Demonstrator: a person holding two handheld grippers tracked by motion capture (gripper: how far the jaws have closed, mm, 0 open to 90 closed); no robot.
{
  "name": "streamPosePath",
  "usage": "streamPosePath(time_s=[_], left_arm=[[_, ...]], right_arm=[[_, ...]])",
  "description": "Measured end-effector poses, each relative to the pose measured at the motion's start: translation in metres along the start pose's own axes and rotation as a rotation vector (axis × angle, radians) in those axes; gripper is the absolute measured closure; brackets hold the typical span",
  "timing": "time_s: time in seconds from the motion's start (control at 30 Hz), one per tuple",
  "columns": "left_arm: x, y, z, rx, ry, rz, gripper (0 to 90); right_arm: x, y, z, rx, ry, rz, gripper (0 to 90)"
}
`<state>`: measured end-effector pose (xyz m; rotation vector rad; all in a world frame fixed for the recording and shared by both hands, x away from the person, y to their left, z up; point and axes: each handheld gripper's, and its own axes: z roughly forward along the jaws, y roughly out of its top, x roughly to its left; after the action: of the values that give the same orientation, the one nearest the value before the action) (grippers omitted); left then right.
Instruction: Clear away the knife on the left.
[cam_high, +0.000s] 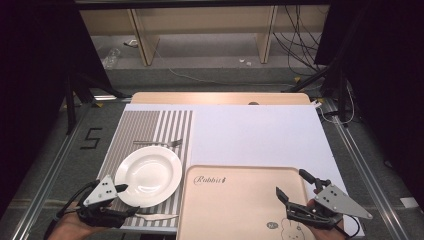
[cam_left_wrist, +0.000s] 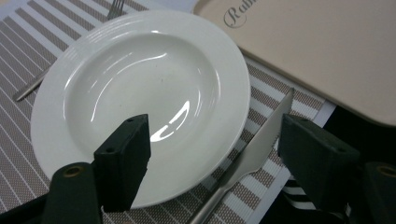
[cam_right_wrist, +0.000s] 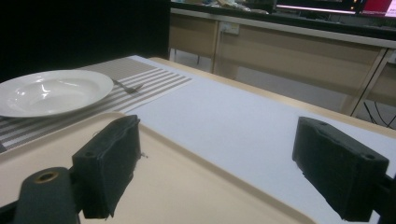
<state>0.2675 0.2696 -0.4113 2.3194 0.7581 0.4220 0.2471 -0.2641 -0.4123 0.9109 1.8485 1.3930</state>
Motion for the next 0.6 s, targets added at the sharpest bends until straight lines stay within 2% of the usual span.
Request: streamPosePath(time_s=[0.23, 0.3, 0.43, 0.6], left_arm=[[-0.002, -0.005, 0.002, 0.063, -0.011, 0.012, 26.6], [-0.001, -0.01, 0.003, 0.082, -0.026, 0.001, 27.1], [-0.001, -0.017, 0.003, 0.101, -0.022, -0.008, 27.2], [0.003, -0.029, 0.001, 0.13, -0.016, -0.037, 28.2]], right_arm=[[0.0, 0.0, 0.0, 0.0, 0.003, 0.001, 16.0], [0.0, 0.0, 0.0, 0.001, 0.005, 0.0, 16.0], [0.0, 0.0, 0.0, 0.005, 0.006, 0.001, 16.0], [0.001, 0.0, 0.0, 0.008, 0.007, 0.002, 16.0]])
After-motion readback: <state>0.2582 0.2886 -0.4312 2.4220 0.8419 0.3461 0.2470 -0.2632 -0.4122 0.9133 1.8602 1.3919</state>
